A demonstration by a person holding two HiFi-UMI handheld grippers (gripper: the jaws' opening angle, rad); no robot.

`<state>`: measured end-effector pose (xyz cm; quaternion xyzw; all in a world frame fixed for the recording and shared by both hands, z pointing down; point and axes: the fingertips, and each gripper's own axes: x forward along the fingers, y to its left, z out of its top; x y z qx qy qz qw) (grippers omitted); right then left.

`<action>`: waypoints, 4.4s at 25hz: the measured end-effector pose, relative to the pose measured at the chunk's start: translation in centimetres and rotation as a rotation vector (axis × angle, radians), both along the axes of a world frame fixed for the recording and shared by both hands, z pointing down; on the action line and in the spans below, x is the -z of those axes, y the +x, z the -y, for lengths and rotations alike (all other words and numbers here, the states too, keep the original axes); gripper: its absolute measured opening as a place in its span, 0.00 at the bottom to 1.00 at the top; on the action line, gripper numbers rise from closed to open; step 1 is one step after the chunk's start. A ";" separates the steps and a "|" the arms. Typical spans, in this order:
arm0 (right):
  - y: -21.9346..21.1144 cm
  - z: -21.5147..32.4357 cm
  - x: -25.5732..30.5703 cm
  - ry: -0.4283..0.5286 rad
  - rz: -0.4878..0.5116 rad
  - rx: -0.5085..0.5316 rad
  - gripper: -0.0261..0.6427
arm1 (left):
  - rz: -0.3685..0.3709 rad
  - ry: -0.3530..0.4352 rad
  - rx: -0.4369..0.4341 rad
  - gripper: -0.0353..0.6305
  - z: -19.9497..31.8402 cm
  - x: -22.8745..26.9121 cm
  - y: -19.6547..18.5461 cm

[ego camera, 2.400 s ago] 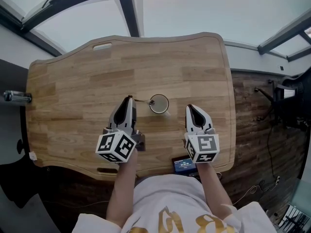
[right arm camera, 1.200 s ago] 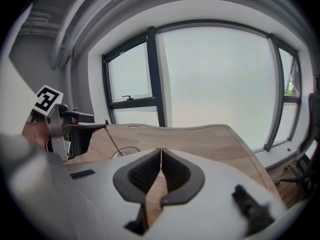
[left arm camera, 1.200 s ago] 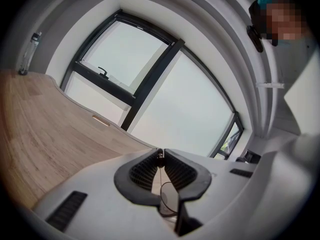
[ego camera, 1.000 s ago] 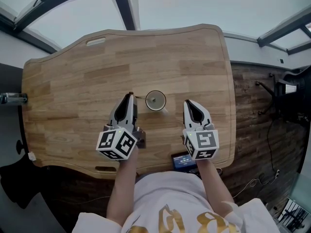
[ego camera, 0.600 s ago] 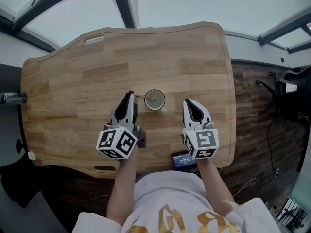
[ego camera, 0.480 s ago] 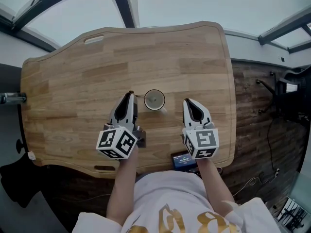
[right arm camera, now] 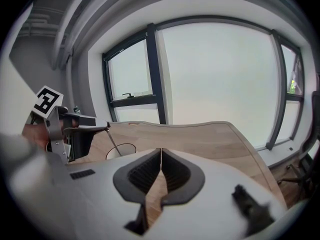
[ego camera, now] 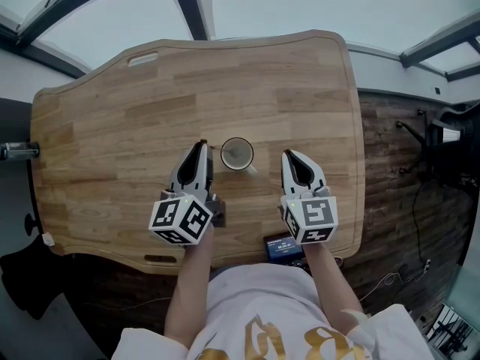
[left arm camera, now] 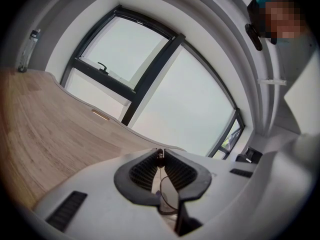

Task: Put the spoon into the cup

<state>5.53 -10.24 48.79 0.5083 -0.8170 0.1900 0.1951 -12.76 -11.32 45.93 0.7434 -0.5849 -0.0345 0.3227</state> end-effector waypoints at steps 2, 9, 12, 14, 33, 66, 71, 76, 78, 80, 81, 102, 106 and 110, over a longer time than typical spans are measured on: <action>0.1 0.0 -0.1 -0.001 0.001 -0.001 0.09 | 0.003 0.000 -0.003 0.13 0.0 -0.1 0.1; 0.0 0.2 -0.5 -0.009 0.001 0.002 0.09 | 0.001 -0.007 -0.008 0.13 0.3 -0.5 0.3; -0.1 0.2 -0.6 -0.013 0.001 0.006 0.09 | 0.002 -0.008 -0.013 0.13 0.3 -0.6 0.4; 0.0 0.3 -0.8 -0.016 0.001 0.007 0.09 | 0.002 -0.008 -0.015 0.13 0.4 -0.7 0.5; -0.3 0.8 -1.4 -0.027 0.009 0.015 0.09 | 0.022 -0.021 -0.045 0.13 0.8 -1.8 1.7; 0.3 1.4 -2.1 -0.036 0.017 0.017 0.09 | 0.080 -0.030 -0.084 0.13 0.8 -3.1 3.0; 0.4 1.4 -2.1 -0.034 0.019 0.016 0.09 | 0.075 -0.029 -0.082 0.13 0.8 -3.2 3.0; 0.4 1.4 -2.0 -0.032 0.020 0.014 0.09 | 0.072 -0.030 -0.082 0.13 0.6 -3.3 3.0; 0.4 1.4 -1.9 -0.031 0.020 0.013 0.09 | 0.072 -0.029 -0.081 0.13 0.6 -3.2 3.0; 0.4 1.4 -1.8 -0.030 0.019 0.013 0.09 | 0.072 -0.028 -0.080 0.13 0.7 -3.2 3.0; 0.5 1.4 -1.8 -0.029 0.019 0.013 0.09 | 0.072 -0.029 -0.080 0.13 0.7 -3.3 3.0; 0.7 0.9 0.8 0.028 0.020 -0.007 0.09 | 0.177 0.076 -0.086 0.19 0.1 -0.1 2.9; 0.7 0.4 1.8 0.049 0.018 -0.009 0.09 | 0.187 0.089 -0.121 0.11 -0.4 0.8 3.4; 1.0 -0.3 2.8 0.069 0.013 -0.014 0.09 | 0.214 0.096 -0.124 0.09 -0.9 1.6 3.5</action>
